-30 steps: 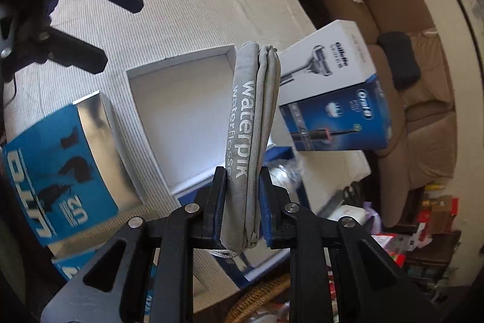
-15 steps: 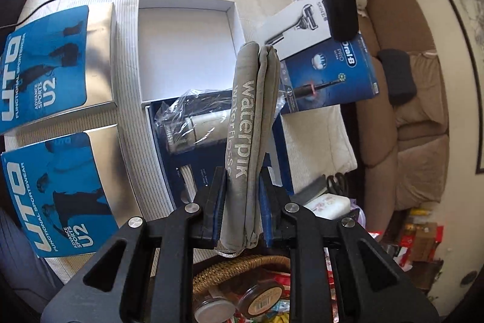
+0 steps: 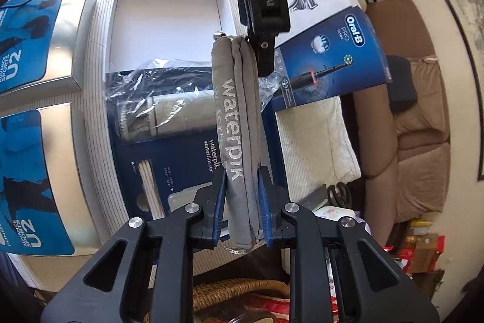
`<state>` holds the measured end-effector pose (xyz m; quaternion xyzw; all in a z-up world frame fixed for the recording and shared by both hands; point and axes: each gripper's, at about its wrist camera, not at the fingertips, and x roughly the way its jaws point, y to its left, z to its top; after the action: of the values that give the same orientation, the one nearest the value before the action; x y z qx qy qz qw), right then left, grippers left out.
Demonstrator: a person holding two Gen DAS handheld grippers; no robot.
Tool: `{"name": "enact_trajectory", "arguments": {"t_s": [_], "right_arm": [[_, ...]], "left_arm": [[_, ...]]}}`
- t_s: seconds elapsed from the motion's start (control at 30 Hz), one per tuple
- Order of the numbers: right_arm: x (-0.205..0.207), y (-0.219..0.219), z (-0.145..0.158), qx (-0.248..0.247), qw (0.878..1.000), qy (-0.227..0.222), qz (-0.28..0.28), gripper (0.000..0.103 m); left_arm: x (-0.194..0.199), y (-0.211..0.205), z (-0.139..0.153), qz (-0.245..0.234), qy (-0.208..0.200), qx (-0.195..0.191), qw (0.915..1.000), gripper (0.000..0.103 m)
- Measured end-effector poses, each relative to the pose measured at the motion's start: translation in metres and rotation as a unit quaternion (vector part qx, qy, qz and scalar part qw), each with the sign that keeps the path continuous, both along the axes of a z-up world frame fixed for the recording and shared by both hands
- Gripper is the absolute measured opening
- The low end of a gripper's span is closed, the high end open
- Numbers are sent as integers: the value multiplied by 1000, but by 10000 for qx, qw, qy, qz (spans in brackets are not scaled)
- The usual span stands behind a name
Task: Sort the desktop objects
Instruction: 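Lower the grey pouch into the blue Waterpik box and open the right tool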
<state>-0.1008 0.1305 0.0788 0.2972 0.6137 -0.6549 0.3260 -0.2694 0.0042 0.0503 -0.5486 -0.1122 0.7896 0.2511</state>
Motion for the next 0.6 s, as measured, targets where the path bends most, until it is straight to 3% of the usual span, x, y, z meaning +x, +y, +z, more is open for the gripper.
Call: {"name": "enact_trajectory", "arguments": {"t_s": [0.2,0.6], "right_arm": [[-39,2,-17,186,9997,118,-126,20],[-84,-4,-39,164,9997,45,-173,19]], "left_arm": [[-16,2,-22,125,-273,108,9995,103],[-40,4,-32,403,-206,127,9989,103]]}}
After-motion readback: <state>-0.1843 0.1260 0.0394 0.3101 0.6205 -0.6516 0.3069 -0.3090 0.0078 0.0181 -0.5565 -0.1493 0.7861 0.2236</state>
